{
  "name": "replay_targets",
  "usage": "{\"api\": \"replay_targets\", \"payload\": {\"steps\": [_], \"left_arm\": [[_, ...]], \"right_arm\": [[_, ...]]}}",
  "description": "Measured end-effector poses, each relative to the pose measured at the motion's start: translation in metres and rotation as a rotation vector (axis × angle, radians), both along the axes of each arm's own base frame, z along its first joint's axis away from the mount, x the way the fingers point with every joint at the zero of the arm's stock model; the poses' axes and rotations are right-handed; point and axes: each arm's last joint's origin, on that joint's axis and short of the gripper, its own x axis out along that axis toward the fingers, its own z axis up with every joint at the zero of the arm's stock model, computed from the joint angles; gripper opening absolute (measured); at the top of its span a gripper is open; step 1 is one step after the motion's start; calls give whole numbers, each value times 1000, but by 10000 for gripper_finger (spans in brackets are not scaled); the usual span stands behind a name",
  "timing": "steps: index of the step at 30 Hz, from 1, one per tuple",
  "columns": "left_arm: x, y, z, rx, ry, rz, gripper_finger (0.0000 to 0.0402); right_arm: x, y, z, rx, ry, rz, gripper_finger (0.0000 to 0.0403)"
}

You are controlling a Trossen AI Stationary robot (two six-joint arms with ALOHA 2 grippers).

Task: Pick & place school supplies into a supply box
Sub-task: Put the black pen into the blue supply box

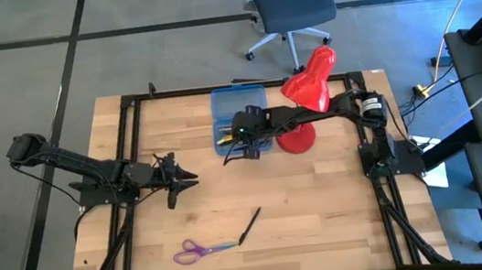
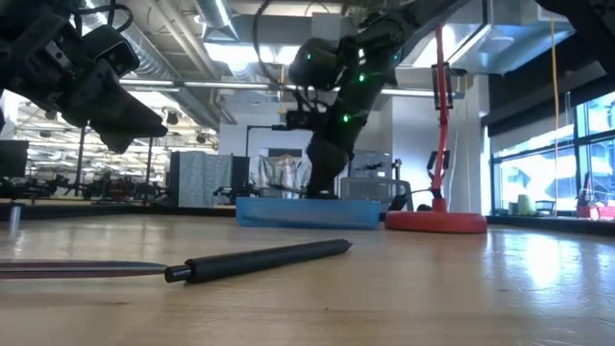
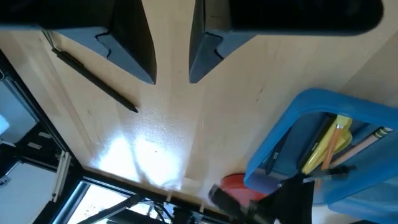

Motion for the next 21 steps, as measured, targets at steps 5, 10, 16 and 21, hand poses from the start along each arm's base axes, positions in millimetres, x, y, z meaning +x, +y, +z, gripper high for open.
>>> {"api": "replay_targets", "payload": {"steps": [5,10,16,21], "left_arm": [[0,0,1,-2,-6,-1,87],[0,0,1,-2,-7,-2,86],[0,0,1,-3,-7,-2,86],[0,0,1,-3,-7,-3,86]], "right_arm": [[1,0,-9,1,25,-1,45],[1,0,-8,8,14,-17,46],[1,0,-8,10,14,-20,62],[2,-2,-8,-6,11,2,100]]}}
